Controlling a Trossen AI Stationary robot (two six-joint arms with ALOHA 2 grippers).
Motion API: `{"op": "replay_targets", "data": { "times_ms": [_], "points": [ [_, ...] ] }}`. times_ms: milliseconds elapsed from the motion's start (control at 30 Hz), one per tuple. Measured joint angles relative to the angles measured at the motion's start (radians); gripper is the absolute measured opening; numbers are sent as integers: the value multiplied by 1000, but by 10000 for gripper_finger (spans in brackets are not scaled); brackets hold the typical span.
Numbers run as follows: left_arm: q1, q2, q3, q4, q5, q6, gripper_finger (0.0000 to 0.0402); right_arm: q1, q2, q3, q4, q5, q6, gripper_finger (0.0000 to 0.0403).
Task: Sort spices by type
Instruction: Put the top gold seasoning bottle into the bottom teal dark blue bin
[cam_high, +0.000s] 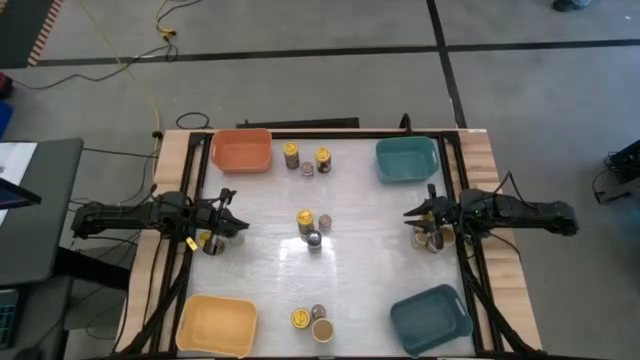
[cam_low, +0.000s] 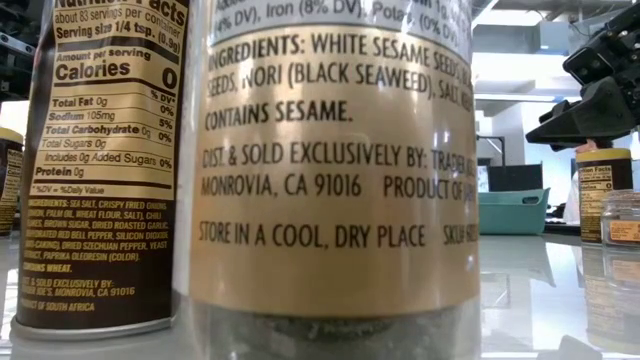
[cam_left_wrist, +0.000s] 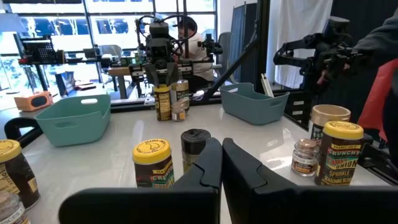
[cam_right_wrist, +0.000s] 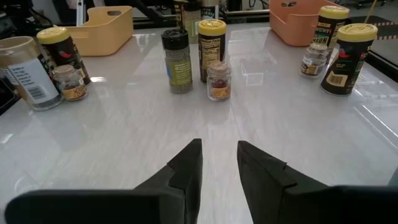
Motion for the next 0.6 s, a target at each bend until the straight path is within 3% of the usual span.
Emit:
{"op": "replay_targets", "data": {
  "times_ms": [333, 600],
  "points": [
    [0, 0, 0, 0, 0, 0, 0, -2, 0, -1, 68, 0, 0, 132],
    [0, 0, 0, 0, 0, 0, 0, -9, 0, -1, 319, 0, 23, 132]
  ]
}}
